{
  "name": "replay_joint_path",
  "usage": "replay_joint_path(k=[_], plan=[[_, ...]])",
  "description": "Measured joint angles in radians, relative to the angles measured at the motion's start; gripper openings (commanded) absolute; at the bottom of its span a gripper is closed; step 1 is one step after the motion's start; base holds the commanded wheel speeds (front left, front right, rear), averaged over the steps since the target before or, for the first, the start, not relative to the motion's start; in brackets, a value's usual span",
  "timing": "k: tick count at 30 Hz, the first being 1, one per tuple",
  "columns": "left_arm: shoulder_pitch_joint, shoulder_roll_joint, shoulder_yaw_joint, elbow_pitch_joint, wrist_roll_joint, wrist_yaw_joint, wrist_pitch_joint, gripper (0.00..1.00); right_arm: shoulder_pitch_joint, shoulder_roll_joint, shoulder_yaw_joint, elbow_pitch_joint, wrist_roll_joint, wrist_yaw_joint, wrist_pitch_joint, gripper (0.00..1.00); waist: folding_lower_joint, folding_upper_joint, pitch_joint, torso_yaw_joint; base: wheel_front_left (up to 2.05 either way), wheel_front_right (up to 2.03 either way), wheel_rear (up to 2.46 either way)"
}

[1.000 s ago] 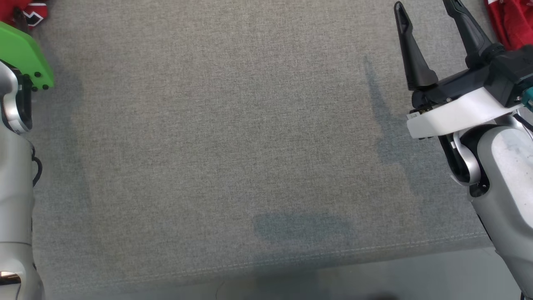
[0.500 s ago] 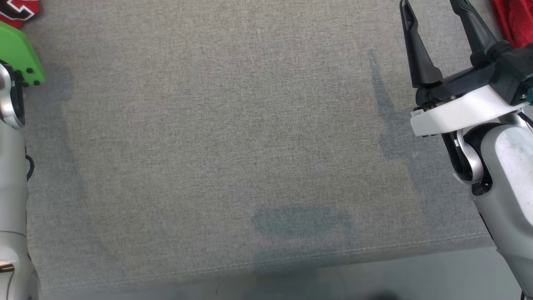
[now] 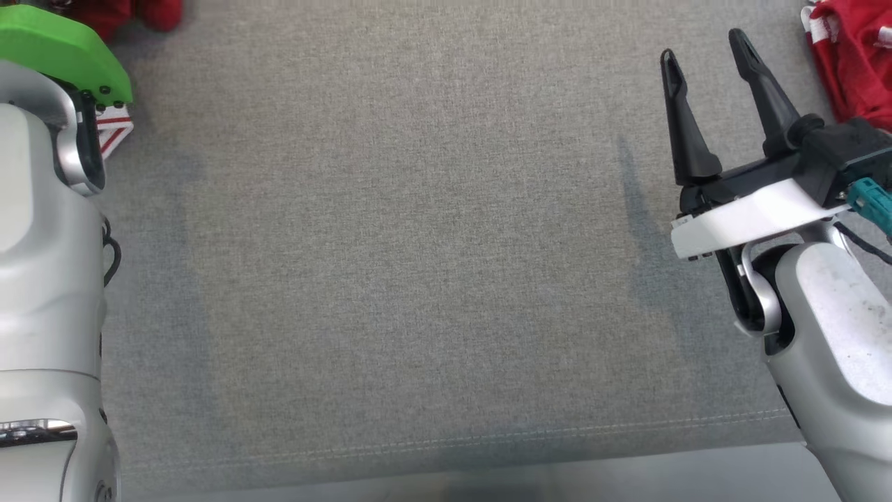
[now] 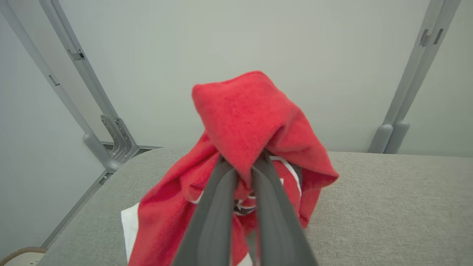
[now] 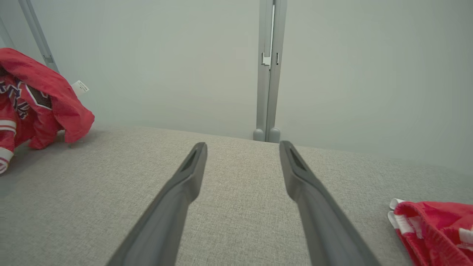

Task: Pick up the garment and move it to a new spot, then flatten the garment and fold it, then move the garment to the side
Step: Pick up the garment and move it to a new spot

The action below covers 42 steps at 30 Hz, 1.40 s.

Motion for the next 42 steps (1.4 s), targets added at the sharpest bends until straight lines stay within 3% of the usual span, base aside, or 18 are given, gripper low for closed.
replay_joint_path(k=[4,10,18,27,35,42], plan=[[0.008,-0.031,-0.044,-0.014,0.001,-0.051,-0.064,0.0,0.034,0.02,-0.001,0.036,0.016,0.0,-0.017,1.0,0.0,0.0,-0.061,0.008,0.0,0.0,0.0],[0.074,-0.111,-0.116,-0.014,0.006,-0.106,-0.068,0.0,0.083,0.039,-0.002,0.078,0.028,0.0,-0.027,1.0,-0.0001,0.0,-0.141,0.01,0.0,0.0,0.0],[0.182,-0.124,-0.18,0.008,-0.001,-0.159,-0.072,0.0,0.142,0.078,0.023,0.131,0.046,0.0,-0.035,1.0,-0.0001,0.0,-0.249,-0.018,0.0,0.0,0.0],[0.223,-0.123,-0.235,-0.009,-0.035,-0.162,-0.072,0.0,0.181,0.092,0.051,0.148,0.06,0.003,-0.035,1.0,-0.0001,0.0,-0.334,-0.12,0.0,0.0,0.0],[0.253,-0.121,-0.343,-0.054,-0.156,-0.17,-0.065,0.0,0.191,0.101,0.071,0.148,0.061,0.014,-0.035,1.0,-0.0001,0.0,-0.373,-0.216,0.0,0.0,0.0],[0.303,-0.12,-0.447,-0.06,-0.214,-0.142,-0.032,0.0,0.193,0.105,0.081,0.148,0.067,0.026,-0.035,1.0,-0.0001,0.0,-0.386,-0.302,0.0,0.0,0.0]])
